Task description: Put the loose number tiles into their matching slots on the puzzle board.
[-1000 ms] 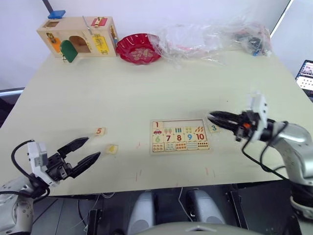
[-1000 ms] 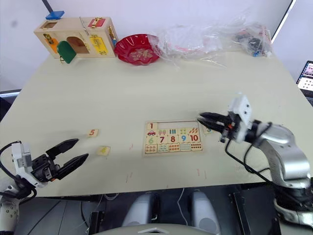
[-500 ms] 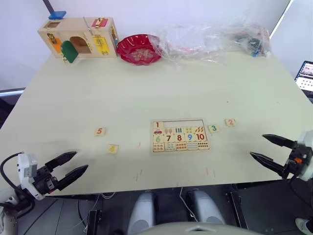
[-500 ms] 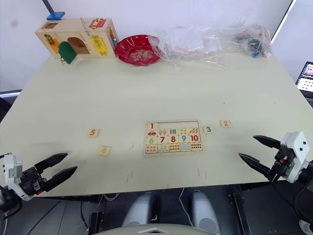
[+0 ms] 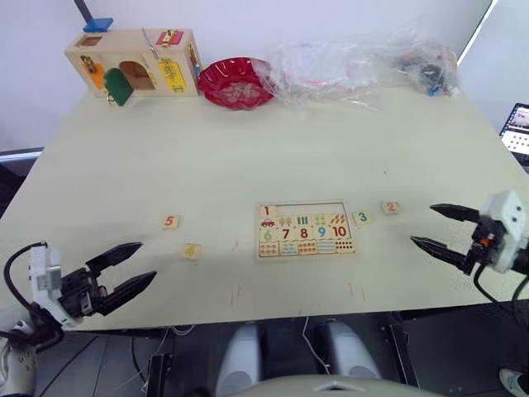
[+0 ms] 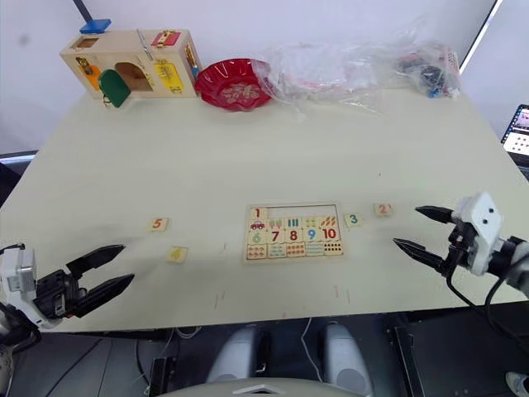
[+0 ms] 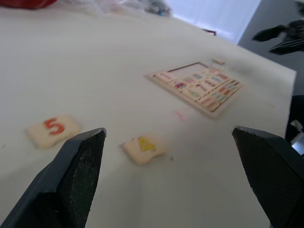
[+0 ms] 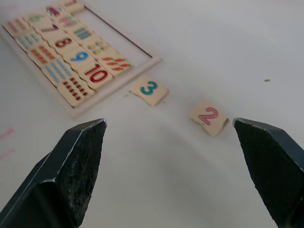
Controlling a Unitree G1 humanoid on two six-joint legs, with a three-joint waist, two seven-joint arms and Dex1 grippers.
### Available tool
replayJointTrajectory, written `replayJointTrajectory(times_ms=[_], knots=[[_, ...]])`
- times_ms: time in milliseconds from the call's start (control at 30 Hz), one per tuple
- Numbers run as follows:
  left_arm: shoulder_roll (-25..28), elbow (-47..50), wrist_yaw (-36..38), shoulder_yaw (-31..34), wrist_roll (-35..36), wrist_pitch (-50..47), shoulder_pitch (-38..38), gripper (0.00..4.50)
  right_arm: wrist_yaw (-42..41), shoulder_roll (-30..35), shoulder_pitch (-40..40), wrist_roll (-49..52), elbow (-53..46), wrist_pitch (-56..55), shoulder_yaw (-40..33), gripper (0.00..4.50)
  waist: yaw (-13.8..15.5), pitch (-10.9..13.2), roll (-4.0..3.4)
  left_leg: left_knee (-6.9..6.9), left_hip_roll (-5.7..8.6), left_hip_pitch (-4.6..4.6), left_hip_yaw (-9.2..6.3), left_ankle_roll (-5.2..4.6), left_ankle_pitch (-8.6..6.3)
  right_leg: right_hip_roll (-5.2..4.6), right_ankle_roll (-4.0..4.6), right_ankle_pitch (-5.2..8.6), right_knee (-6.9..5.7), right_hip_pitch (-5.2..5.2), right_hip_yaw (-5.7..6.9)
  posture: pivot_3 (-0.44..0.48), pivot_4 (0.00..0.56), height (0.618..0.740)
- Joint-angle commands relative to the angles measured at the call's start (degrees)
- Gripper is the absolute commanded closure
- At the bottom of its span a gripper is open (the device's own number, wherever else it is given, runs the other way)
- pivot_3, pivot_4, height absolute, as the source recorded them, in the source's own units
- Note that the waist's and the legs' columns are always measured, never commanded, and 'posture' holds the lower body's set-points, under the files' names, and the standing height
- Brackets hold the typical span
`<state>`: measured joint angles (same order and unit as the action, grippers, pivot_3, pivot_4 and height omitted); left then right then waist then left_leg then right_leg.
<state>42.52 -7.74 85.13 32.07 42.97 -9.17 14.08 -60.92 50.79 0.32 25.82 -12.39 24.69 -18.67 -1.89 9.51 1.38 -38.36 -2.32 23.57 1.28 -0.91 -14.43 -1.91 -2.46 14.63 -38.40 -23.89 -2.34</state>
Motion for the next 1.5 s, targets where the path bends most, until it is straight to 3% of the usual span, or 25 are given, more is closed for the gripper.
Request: replayJointTrajectory(times_ms=[33, 167, 300, 467, 767, 1033, 1267, 1367, 1467, 1500], knots=[[-0.01, 1.22, 4.57, -0.36, 3.06, -0.61, -2.04, 0.00, -5.14, 3.86, -7.49, -1.61, 6.55, -0.31, 5.42, 0.02, -0.03, 0.01, -0.02, 0.00, 0.00, 0.01, 0.01, 0.00, 0.00, 0.00, 0.00, 0.00, 0.00, -0.01, -0.01, 0.000, 0.150, 0.740], [-1.67, 0.26, 7.18, -0.98, 4.60, 0.44, -5.62, 0.00, -10.14, 4.04, -18.49, -5.73, 18.27, -5.09, 12.79, 0.02, -0.06, 0.02, -0.03, -0.01, 0.00, 0.00, 0.04, 0.00, 0.00, 0.03, -0.05, -0.03, 0.00, 0.02, 0.03, 0.000, 0.150, 0.740], [0.20, 1.05, 7.37, -3.96, 7.22, 0.03, -4.88, 0.00, -13.66, 2.96, -28.03, -12.74, 30.26, -13.73, 19.92, 0.02, -0.22, 0.04, -0.06, 0.00, 0.00, 0.07, 0.04, 0.00, 0.00, 0.04, -0.20, -0.12, 0.03, -0.02, 0.04, 0.000, 0.150, 0.740], [0.41, -0.05, 7.37, -4.60, 8.72, 1.39, -4.97, 0.00, -16.63, -0.52, -36.16, -15.69, 39.35, -19.54, 23.53, 0.02, -0.29, 0.07, -0.10, 0.00, -0.02, 0.08, 0.02, 0.00, 0.00, 0.04, -0.19, -0.13, 0.04, -0.03, 0.06, 0.000, 0.150, 0.740], [-1.95, -1.00, 7.37, -4.45, 11.09, 6.80, -3.58, 0.00, -24.87, -4.95, -43.87, -17.16, 54.78, -27.59, 24.89, 0.02, -0.16, 0.12, -0.17, -0.02, 0.00, 0.07, 0.03, 0.00, 0.00, -0.03, -0.20, -0.15, 0.03, -0.02, 0.07, 0.000, 0.150, 0.740], [-1.93, -4.63, 7.37, -5.82, 11.03, 9.32, -3.37, 0.00, -25.68, -6.55, -50.64, -22.48, 68.30, -35.18, 26.34, 0.02, -0.34, 0.15, -0.23, -0.04, 0.01, 0.05, 0.07, 0.00, 0.01, 0.00, -0.19, -0.15, -0.03, -0.02, 0.06, 0.000, 0.150, 0.740], [-3.01, -5.14, 7.37, -6.63, 10.28, 9.81, -4.72, 0.00, -25.77, -7.83, -51.15, -24.11, 72.50, -36.85, 25.78, 0.02, -0.32, 0.16, -0.25, -0.05, 0.02, 0.04, 0.07, 0.00, 0.01, -0.01, -0.19, -0.15, -0.07, -0.01, 0.05, 0.000, 0.150, 0.740], [-3.13, -5.15, 7.37, -6.72, 10.11, 9.64, -5.24, 0.00, -25.87, -7.88, -50.76, -24.28, 72.91, -36.74, 25.46, 0.85, -0.35, 0.16, -0.25, -0.05, 0.02, 0.04, 0.07, 0.00, 0.01, -0.01, -0.19, -0.15, -0.09, -0.01, 0.05, 0.000, 0.150, 0.740], [-2.97, -5.20, 7.37, -6.83, 10.06, 9.33, -5.76, 0.00, -24.94, -7.90, -50.25, -24.91, 73.01, -37.60, 25.53, 2.43, -0.36, 0.17, -0.26, -0.05, 0.02, 0.02, 0.06, 0.00, 0.01, -0.01, -0.19, -0.15, -0.12, -0.02, 0.05, 0.000, 0.150, 0.740], [-2.90, -5.25, 7.37, -6.84, 10.07, 9.28, -5.86, 0.00, -24.66, -7.94, -50.16, -25.10, 73.06, -37.86, 25.53, 2.77, -0.36, 0.17, -0.26, -0.05, 0.02, 0.01, 0.06, 0.00, 0.01, -0.01, -0.19, -0.15, -0.13, -0.02, 0.05, 0.000, 0.150, 0.740]])
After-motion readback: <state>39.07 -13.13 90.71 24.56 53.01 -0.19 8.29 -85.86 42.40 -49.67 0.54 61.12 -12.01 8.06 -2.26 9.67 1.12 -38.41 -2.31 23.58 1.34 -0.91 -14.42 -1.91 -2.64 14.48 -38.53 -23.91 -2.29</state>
